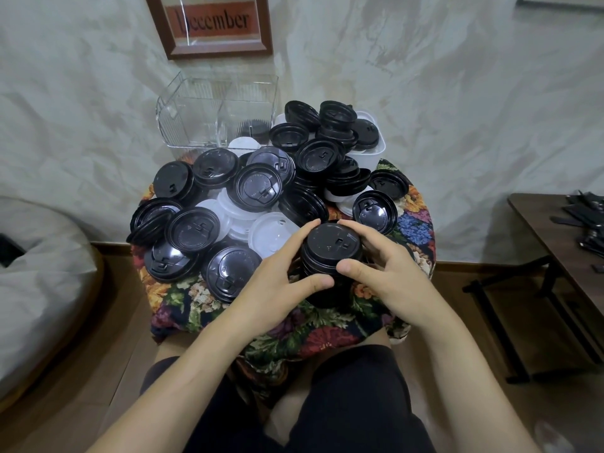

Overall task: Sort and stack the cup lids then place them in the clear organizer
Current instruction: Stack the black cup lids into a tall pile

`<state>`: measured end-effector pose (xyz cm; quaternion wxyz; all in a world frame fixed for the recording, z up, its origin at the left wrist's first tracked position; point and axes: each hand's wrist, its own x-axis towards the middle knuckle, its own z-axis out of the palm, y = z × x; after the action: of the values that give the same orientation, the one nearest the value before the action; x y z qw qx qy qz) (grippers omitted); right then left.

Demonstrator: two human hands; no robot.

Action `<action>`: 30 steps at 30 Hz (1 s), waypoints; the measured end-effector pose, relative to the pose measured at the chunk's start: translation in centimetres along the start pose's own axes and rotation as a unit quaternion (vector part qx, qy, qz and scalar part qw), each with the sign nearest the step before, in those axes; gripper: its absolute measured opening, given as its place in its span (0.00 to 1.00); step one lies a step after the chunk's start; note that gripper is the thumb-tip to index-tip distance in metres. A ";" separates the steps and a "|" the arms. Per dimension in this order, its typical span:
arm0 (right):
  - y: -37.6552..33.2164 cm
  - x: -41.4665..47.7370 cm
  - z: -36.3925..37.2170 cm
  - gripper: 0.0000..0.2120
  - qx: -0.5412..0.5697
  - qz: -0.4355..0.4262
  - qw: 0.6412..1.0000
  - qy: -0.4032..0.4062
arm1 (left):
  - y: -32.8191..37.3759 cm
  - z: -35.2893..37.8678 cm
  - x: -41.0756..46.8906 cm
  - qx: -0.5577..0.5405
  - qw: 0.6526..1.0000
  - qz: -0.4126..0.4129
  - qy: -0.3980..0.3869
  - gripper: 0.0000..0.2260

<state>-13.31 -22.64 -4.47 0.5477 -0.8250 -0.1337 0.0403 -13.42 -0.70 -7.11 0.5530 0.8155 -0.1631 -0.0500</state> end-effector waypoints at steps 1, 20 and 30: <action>0.1 0.0 0.0 0.31 -0.001 0.000 1.000 -0.003 | 0.0 0.0 0.0 0.001 1.000 0.002 -0.002 0.35; 0.8 -0.3 0.6 0.32 0.015 -0.002 1.000 -0.002 | -0.1 0.0 -0.2 -0.029 0.999 0.009 -0.010 0.32; 0.8 -0.6 1.0 0.35 0.030 0.009 0.999 0.008 | 0.8 -3.9 3.4 0.165 0.972 0.092 0.140 0.12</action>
<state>-13.98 -22.18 -5.64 0.5726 -0.8098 -0.1210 0.0425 -9.36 1.36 -4.50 0.4302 0.8760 -0.1643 0.1434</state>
